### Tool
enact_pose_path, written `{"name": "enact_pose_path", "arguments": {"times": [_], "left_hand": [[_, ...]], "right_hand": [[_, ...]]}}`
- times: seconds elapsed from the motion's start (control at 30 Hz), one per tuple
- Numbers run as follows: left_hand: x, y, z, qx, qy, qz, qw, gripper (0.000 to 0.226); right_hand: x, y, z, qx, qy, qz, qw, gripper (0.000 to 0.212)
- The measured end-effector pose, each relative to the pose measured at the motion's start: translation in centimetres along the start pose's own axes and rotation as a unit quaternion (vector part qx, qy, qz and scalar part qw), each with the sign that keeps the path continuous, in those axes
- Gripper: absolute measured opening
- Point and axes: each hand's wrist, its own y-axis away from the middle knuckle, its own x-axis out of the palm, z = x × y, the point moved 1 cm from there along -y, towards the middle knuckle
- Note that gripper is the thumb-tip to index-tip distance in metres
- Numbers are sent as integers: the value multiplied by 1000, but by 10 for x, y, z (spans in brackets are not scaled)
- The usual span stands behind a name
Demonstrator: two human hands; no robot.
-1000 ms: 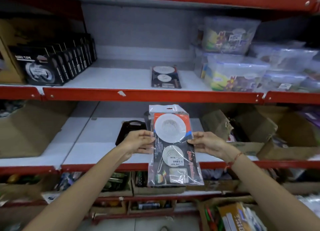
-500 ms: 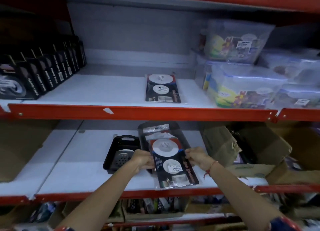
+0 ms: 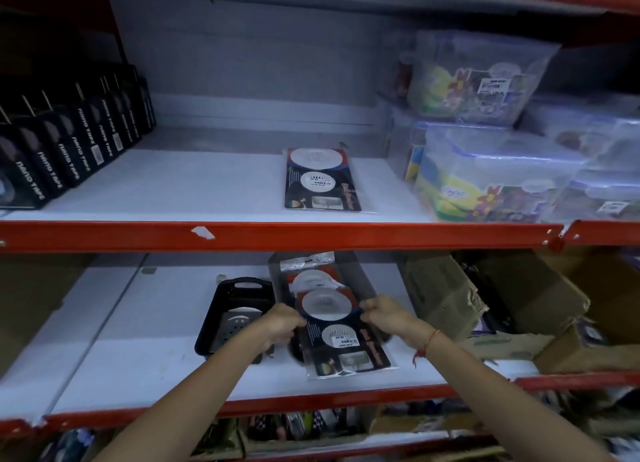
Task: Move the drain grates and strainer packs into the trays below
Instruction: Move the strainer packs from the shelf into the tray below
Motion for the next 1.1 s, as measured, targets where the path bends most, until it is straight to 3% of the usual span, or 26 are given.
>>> {"name": "enact_pose_path", "arguments": {"times": [0.07,0.17,0.37,0.47,0.53,0.67,0.73,0.83,0.9,1.1], "left_hand": [[-6,19,-11,35,-40,8,999,11],[-18,55,-35,89,-68,55,992,30],[-46,121,-97,205,28,114,972,29],[-63,128,-127,251,72,76,962,23],[-77,122,-149,272,93,1,958,20],[-107,75,-185,249,41,-186,950,20],[-118,52,-196,203,19,-231,951,24],[-122,23,-205,154,-12,-240,958,37],[-120,14,-209,141,5,-235,962,28],[-122,-1,-207,123,141,-176,966,13]], "right_hand": [[-7,16,15,-41,16,15,999,32],[-24,44,40,-102,17,31,994,34],[-70,90,89,-172,-142,33,974,27],[-95,86,109,-179,-207,3,962,26],[-113,72,123,-182,-225,-42,956,25],[-139,18,143,-142,-212,-139,957,24],[-147,-13,147,-91,-219,-162,958,24],[-151,-44,157,-27,-219,-169,961,8],[-152,-61,160,-12,-216,-171,961,22],[-155,-81,156,5,-274,-120,954,22]]}}
